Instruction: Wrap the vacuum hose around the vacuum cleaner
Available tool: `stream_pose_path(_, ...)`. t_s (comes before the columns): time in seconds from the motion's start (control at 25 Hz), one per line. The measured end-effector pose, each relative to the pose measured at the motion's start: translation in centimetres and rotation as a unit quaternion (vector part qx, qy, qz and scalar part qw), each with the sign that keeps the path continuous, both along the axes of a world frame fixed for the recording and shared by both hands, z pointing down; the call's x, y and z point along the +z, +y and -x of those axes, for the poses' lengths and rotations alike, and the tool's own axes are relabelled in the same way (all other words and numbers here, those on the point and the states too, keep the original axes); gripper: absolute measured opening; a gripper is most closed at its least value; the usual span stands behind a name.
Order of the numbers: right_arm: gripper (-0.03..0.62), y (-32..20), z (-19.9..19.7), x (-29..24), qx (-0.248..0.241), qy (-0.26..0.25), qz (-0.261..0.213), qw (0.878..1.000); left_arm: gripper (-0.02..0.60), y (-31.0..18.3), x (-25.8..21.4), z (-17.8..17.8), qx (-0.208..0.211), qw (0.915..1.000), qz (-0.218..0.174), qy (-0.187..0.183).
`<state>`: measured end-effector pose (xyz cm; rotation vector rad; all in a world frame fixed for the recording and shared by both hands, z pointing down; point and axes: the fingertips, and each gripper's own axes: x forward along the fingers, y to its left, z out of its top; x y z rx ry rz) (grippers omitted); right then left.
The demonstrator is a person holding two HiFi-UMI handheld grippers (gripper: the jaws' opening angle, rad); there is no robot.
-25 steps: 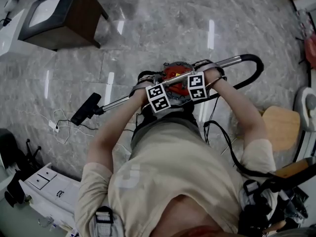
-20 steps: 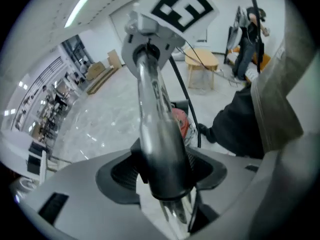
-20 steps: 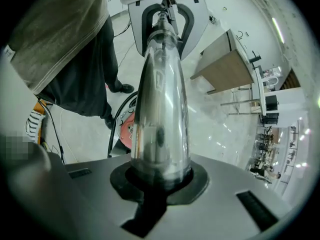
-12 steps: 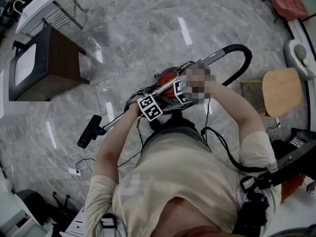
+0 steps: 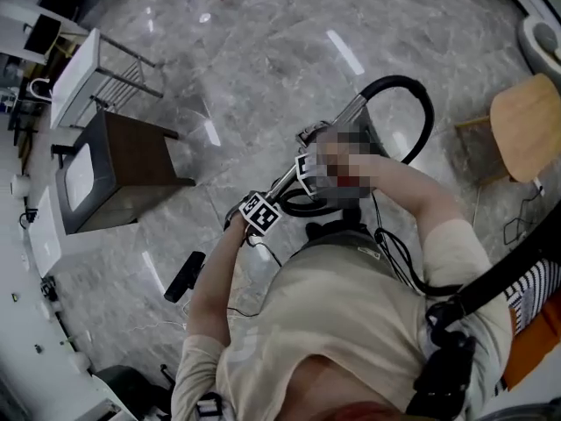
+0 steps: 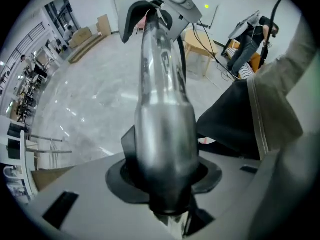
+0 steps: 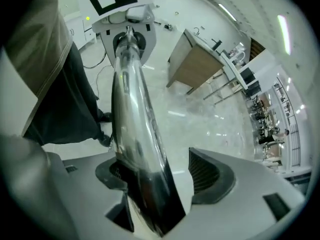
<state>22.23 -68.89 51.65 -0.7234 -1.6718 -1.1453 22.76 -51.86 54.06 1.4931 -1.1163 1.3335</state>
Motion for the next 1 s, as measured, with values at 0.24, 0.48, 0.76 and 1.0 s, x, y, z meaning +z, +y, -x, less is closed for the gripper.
stream_pose_path(0.24, 0.348, 0.6, 3.2, -2.4, -0.004, -0.066, 0.020, 0.998, 0.165, 1.2, 1.2, 2.6, -0.036, 0.9990, 0.025, 0.009)
stream_pose_path(0.48, 0.371, -0.3, 5.0, -2.7, 0.028, -0.089, 0.014, 0.996, 0.150, 0.9, 3.9, 6.2, 0.008, 0.9981, 0.043, 0.042)
stream_pose_path(0.76, 0.370, -1.7, 9.9, -3.6, 0.146, -0.076, -0.054, 0.985, 0.150, 4.8, 8.3, 16.0, 0.062, 0.9941, 0.049, 0.074)
stream_pose_path(1.0, 0.368, 6.6, 12.5, -5.4, 0.265, -0.130, 0.083, 0.952, 0.152, 5.8, 9.3, 20.1, 0.046, 0.9907, 0.065, 0.110)
